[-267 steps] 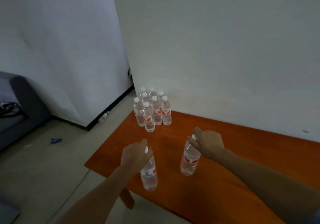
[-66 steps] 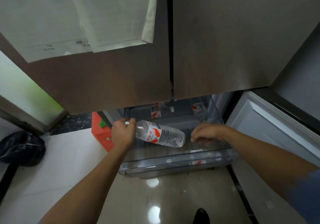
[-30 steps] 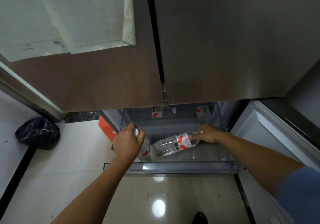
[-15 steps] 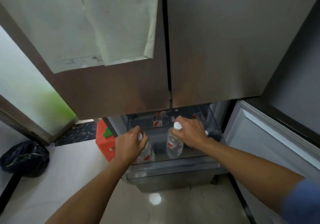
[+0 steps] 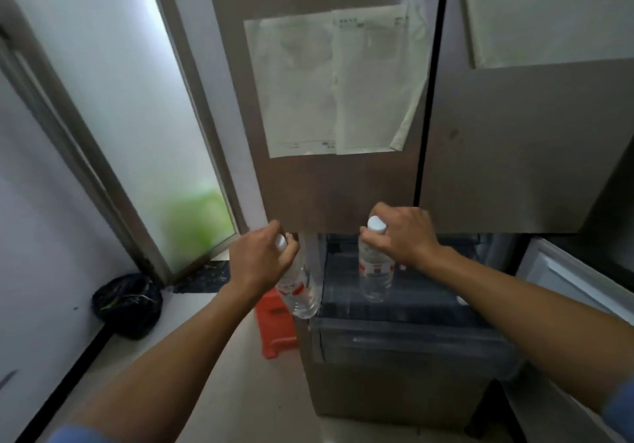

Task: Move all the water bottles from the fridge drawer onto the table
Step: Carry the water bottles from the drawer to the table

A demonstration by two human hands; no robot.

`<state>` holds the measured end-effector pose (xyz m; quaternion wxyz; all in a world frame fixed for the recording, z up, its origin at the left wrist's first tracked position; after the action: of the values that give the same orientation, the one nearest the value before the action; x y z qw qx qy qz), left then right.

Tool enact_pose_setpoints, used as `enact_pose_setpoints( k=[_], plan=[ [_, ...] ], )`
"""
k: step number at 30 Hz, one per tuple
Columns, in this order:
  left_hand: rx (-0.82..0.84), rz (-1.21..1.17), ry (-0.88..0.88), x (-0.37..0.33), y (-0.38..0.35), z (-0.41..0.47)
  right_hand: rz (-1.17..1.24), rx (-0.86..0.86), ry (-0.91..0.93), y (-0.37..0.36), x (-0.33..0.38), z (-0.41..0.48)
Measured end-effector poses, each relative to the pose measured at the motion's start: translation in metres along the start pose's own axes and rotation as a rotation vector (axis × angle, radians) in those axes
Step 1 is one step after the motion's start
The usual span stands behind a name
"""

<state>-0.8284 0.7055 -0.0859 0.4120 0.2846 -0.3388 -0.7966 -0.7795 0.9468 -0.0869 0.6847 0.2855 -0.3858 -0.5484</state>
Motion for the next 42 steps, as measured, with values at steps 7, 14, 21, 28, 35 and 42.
enact_pose_setpoints(
  k=[7, 14, 21, 28, 35, 42],
  plan=[
    [-0.003, 0.217, 0.289, 0.064, 0.068, -0.117, 0.176, 0.115, 0.27, -0.044, 0.109, -0.016],
    [0.125, 0.353, 0.685, 0.116, 0.15, -0.298, 0.323, 0.357, 0.528, -0.102, 0.248, -0.108],
    [0.105, 0.531, 1.002, 0.139, 0.284, -0.465, 0.43, 0.478, 0.787, -0.084, 0.433, -0.198],
    [0.024, 0.651, 1.16, 0.158, 0.431, -0.622, 0.525, 0.515, 0.989, -0.059, 0.635, -0.307],
    [0.011, 0.743, 1.372, 0.185, 0.553, -0.761, 0.621, 0.562, 1.161, -0.038, 0.81, -0.419],
    [-0.075, 0.73, 1.584, 0.227, 0.618, -0.872, 0.672, 0.593, 1.357, -0.041, 0.957, -0.495]
  ],
)
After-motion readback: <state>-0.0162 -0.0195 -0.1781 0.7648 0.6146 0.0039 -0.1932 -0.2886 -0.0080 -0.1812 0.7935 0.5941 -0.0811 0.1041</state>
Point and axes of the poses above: each hand's wrist, its own z-axis towards the middle knuckle, its own y-axis out of the back of the hand, x = y × z, the point moved 5 cm from there along z, towards the middle knuckle, and after that the axes turned 1 degree about z, right-handed, at the moved point
